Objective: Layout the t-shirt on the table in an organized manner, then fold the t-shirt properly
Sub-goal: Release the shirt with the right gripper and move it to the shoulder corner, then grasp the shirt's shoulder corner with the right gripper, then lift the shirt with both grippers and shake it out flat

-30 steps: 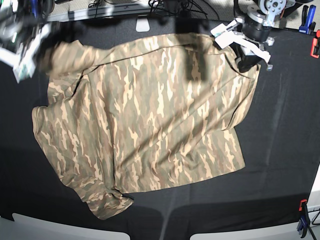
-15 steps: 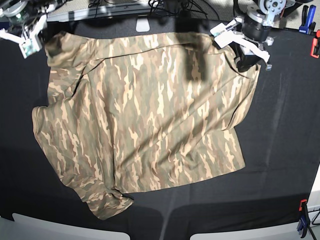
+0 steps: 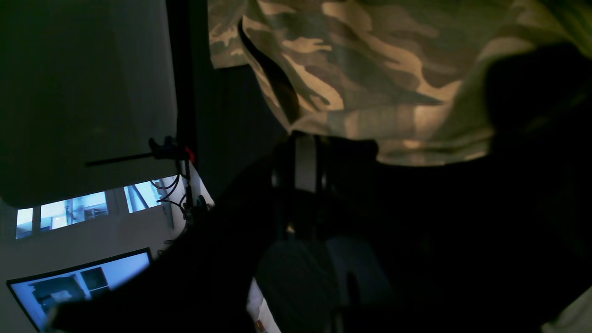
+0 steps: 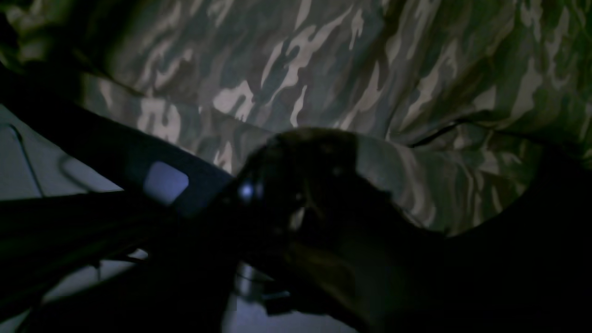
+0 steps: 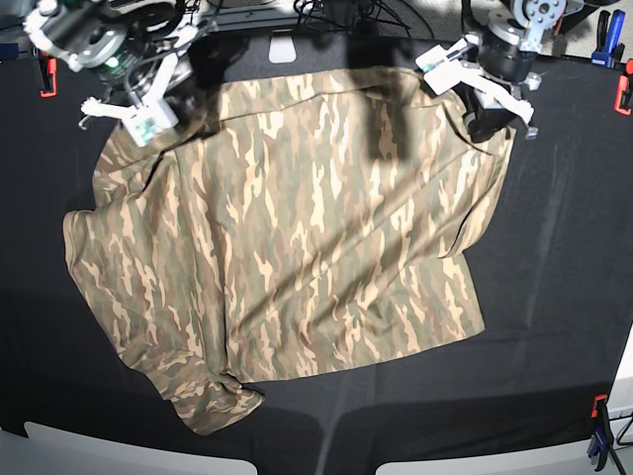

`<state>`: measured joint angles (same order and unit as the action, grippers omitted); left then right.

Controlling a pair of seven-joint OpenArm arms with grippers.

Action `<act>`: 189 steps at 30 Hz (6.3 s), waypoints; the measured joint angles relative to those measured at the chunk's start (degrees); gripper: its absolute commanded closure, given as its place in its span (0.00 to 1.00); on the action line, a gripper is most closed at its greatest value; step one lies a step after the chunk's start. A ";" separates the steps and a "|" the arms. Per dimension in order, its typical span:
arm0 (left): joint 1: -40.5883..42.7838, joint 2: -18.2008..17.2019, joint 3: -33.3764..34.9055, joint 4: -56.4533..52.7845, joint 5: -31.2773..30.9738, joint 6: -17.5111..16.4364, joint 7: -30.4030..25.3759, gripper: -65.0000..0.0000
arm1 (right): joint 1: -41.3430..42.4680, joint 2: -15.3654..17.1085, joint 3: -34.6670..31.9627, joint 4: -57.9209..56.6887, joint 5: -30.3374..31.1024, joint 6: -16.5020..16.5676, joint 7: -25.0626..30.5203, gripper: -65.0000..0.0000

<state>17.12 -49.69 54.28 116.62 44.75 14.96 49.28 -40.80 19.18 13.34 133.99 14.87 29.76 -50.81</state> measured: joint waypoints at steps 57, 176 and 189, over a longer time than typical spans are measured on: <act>-0.02 0.02 0.02 0.00 -0.44 0.00 -0.92 1.00 | -11.58 25.31 17.99 -12.57 -7.41 10.38 5.03 0.52; 23.91 -4.66 -0.28 0.55 25.83 5.20 17.77 1.00 | -33.16 31.43 -48.09 -19.50 -91.60 -47.23 -17.49 1.00; 20.70 -6.03 -0.28 0.55 28.63 7.15 13.77 1.00 | -27.78 31.34 -48.02 -18.60 -92.94 -52.02 -19.26 1.00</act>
<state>37.82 -55.72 54.00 117.16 73.38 22.11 63.05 -68.58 50.52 -34.68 115.39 -78.06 -22.26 -70.06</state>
